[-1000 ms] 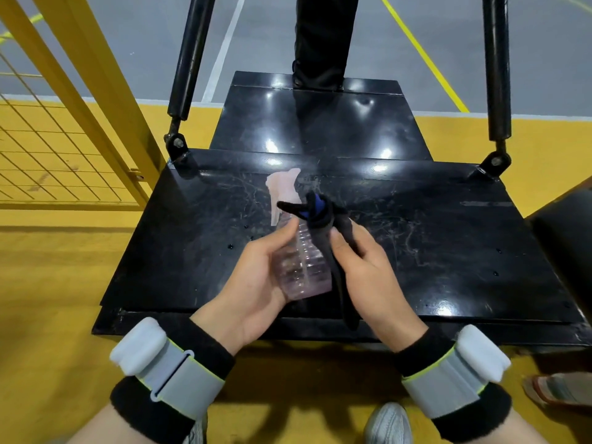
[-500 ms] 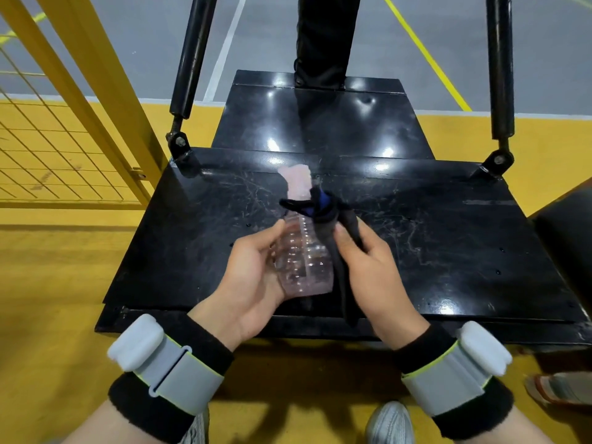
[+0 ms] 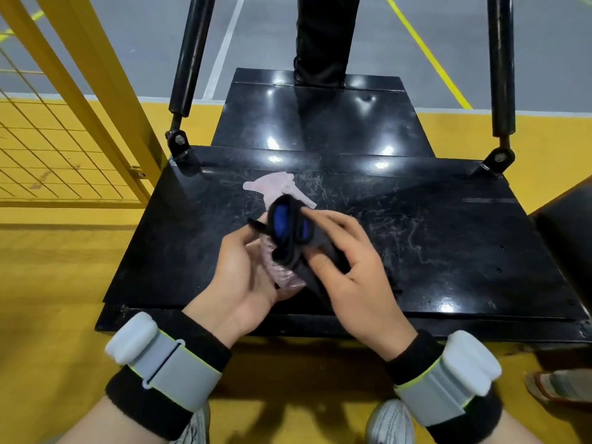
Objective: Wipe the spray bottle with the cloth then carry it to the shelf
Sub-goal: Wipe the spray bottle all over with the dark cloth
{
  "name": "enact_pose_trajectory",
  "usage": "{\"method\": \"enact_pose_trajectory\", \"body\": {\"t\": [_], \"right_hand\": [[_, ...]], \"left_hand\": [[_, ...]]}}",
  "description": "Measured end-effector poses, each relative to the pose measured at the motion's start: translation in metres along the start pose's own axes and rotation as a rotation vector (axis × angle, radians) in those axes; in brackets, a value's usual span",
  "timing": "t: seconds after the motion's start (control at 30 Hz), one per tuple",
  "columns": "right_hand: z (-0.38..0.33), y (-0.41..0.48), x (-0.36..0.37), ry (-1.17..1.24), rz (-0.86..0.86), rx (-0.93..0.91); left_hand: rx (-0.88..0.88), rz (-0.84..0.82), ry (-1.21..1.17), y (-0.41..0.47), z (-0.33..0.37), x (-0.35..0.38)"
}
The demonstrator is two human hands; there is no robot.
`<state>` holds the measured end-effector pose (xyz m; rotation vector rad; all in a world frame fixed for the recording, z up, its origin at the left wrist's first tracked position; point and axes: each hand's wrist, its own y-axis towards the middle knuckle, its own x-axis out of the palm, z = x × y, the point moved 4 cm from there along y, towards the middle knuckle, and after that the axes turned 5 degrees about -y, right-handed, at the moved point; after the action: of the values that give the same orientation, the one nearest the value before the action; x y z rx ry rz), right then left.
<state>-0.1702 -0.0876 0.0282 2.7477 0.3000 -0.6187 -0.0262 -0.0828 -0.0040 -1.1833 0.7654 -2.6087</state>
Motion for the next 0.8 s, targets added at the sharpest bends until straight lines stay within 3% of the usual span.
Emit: {"method": "enact_pose_trajectory", "body": {"t": [0.13, 0.2, 0.33, 0.47, 0.53, 0.63, 0.8], "right_hand": [[0.023, 0.011, -0.006, 0.379, -0.027, 0.420], [0.028, 0.009, -0.004, 0.432, -0.071, 0.494], [0.015, 0.007, -0.004, 0.307, -0.012, 0.242], [-0.010, -0.002, -0.002, -0.091, -0.010, -0.133], [-0.014, -0.006, 0.001, -0.174, -0.023, -0.180], [-0.004, -0.001, -0.002, -0.002, 0.014, -0.023], [0.023, 0.007, -0.003, 0.462, 0.002, 0.502]], "left_hand": [[-0.028, -0.092, 0.037, -0.004, -0.003, 0.006], [-0.030, -0.118, 0.044, -0.007, -0.005, 0.010], [0.048, -0.104, 0.067, -0.004, -0.004, 0.013], [0.060, -0.053, -0.076, 0.003, 0.003, 0.009], [0.069, -0.071, -0.089, 0.001, 0.005, 0.007], [0.062, -0.105, -0.004, -0.002, 0.002, 0.007], [0.040, -0.103, 0.146, -0.009, -0.006, 0.014]]}}
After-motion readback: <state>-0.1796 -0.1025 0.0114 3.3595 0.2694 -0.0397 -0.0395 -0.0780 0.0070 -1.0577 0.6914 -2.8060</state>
